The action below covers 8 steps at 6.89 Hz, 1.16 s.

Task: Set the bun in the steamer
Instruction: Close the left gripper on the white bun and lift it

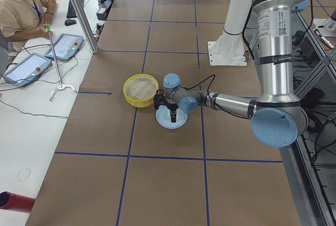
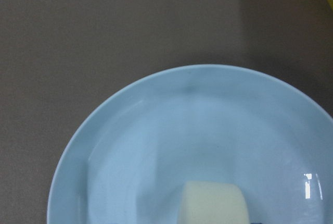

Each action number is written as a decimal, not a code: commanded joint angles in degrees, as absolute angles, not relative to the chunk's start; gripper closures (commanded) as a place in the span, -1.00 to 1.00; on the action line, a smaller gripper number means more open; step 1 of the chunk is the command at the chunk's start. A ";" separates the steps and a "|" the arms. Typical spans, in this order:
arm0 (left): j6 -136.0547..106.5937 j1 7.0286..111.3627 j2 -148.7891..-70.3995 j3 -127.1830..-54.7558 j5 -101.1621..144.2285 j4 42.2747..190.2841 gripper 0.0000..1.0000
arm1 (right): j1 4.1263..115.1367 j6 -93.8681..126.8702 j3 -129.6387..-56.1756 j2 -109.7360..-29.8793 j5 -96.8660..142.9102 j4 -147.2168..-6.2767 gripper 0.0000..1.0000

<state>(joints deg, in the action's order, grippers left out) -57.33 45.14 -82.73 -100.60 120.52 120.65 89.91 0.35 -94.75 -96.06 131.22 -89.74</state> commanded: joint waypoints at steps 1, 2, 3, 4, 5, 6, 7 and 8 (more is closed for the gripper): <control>-57.39 45.09 -82.79 -100.99 120.50 120.41 -0.03 | 89.91 0.35 -94.75 -96.06 131.22 -89.74 -1.00; -57.39 45.17 -82.79 -101.33 120.59 120.41 0.11 | 89.91 0.35 -94.75 -96.06 131.22 -89.74 -1.00; -57.48 45.18 -82.79 -101.69 120.76 120.32 0.25 | 89.91 0.35 -94.75 -96.06 131.22 -89.74 -1.00; -57.57 45.44 -82.79 -102.65 120.76 120.32 0.26 | 89.91 0.35 -94.75 -96.06 131.22 -89.74 -1.00; -57.57 45.79 -82.79 -104.74 120.85 120.32 0.26 | 89.91 0.35 -94.75 -96.06 131.22 -89.74 -1.00; -57.31 48.40 -82.97 -107.81 121.37 118.50 0.26 | 89.91 0.35 -94.75 -96.06 131.22 -89.74 -1.00; -56.78 53.13 -84.10 -110.63 121.55 113.87 0.26 | 89.91 0.35 -94.75 -96.06 131.22 -89.74 -1.00; -56.86 56.13 -90.72 -110.31 121.55 109.99 0.24 | 89.91 0.35 -94.75 -96.06 131.22 -89.74 -1.00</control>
